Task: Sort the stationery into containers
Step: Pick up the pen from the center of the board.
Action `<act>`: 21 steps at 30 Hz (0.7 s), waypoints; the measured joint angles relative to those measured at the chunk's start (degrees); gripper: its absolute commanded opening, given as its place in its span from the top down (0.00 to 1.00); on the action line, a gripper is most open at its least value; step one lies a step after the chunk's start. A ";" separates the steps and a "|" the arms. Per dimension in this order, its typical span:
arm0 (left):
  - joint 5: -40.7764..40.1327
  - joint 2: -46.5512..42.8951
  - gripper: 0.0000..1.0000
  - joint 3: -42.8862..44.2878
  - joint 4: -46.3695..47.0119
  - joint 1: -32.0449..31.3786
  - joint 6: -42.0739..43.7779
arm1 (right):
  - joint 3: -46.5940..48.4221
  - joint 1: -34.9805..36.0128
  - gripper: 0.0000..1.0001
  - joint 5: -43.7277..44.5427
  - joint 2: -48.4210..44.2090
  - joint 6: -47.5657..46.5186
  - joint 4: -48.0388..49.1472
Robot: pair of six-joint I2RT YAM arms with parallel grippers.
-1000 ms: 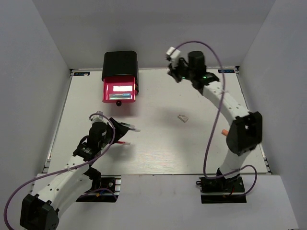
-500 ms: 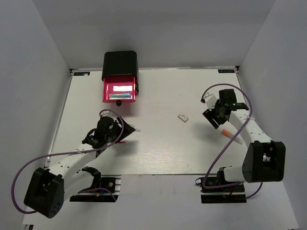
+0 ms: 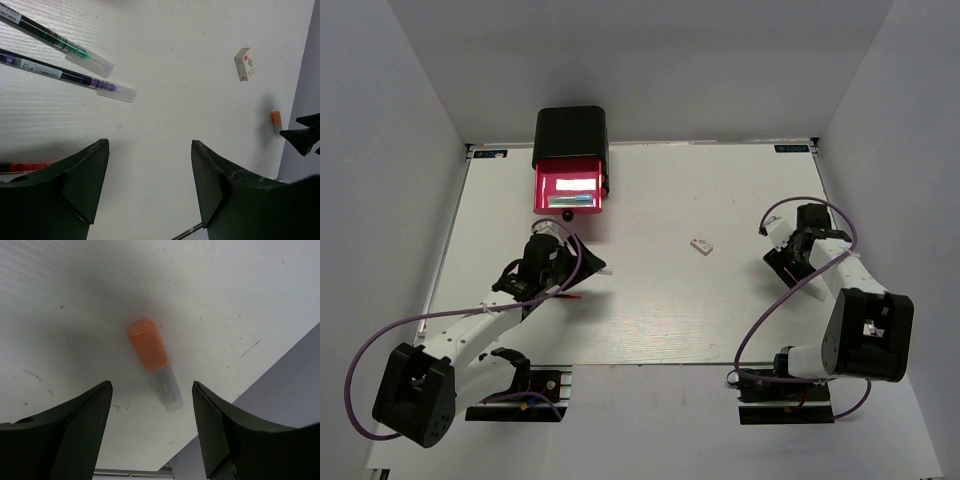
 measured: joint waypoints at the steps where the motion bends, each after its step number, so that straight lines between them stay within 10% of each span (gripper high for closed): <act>1: 0.02 0.11 0.24 0.20 -0.22 0.00 0.07 | 0.00 -0.85 0.29 -0.11 0.72 -0.39 0.52; 15: 0.63 2.54 0.24 1.38 -1.36 0.00 0.13 | 3.65 -8.37 0.33 -4.50 12.63 -5.16 0.81; 21: 0.63 2.51 0.24 1.38 -2.27 0.00 0.11 | 8.13 -10.40 0.56 -8.66 17.03 -8.98 -2.58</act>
